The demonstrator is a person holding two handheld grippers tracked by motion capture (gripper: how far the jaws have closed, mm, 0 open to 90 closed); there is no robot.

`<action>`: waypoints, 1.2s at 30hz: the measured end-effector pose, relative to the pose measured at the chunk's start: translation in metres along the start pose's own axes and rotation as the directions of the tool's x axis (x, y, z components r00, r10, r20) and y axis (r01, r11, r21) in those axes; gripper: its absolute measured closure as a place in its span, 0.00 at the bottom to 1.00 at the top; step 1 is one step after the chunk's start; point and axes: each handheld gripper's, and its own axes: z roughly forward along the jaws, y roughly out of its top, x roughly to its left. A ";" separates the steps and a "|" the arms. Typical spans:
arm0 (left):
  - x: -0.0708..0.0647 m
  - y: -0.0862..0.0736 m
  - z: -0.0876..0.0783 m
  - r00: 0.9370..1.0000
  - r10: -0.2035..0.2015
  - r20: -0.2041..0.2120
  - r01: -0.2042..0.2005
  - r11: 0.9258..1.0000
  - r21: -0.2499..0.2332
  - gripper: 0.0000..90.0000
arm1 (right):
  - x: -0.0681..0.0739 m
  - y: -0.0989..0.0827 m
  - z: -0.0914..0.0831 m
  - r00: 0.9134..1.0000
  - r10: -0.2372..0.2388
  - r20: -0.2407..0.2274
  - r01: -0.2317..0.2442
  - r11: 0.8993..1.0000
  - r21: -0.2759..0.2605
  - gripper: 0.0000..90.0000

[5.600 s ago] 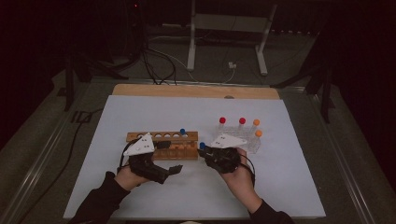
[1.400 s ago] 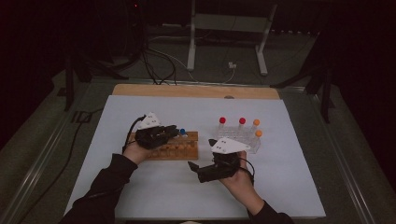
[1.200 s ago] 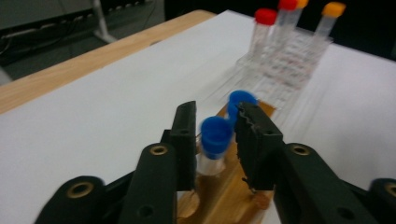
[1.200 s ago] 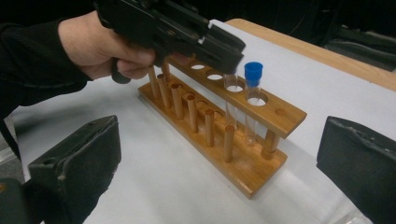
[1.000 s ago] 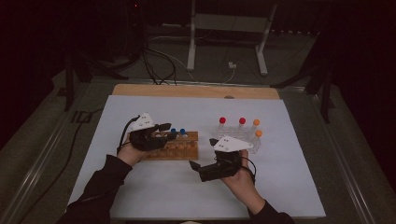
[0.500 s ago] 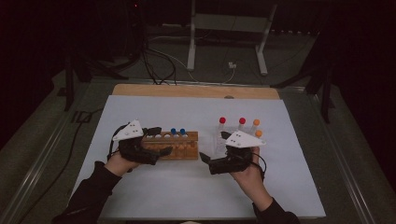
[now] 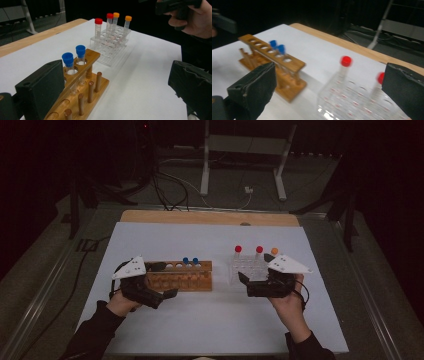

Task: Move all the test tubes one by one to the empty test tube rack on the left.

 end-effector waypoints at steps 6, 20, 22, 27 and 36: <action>0.000 -0.005 0.000 1.000 0.003 0.002 -0.003 1.000 0.018 0.01 | -0.019 -0.009 -0.010 0.997 0.021 0.075 -0.022 1.000 0.004 0.00; 0.001 -0.009 0.000 1.000 -0.002 -0.004 0.002 1.000 0.023 0.01 | -0.054 -0.051 -0.014 0.965 0.118 0.234 -0.138 0.988 0.073 0.11; 0.001 -0.009 0.000 1.000 -0.003 -0.004 0.003 1.000 0.021 0.01 | -0.057 -0.054 -0.011 0.963 0.135 0.234 -0.160 0.983 0.092 0.16; 0.001 -0.010 0.000 1.000 -0.005 -0.003 0.005 1.000 0.022 0.01 | -0.063 -0.060 -0.006 0.962 0.145 0.233 -0.181 0.974 0.138 0.40; 0.002 -0.011 0.002 1.000 -0.007 0.000 0.007 1.000 0.029 0.01 | -0.075 -0.065 0.010 0.959 0.180 0.217 -0.220 0.959 0.180 0.63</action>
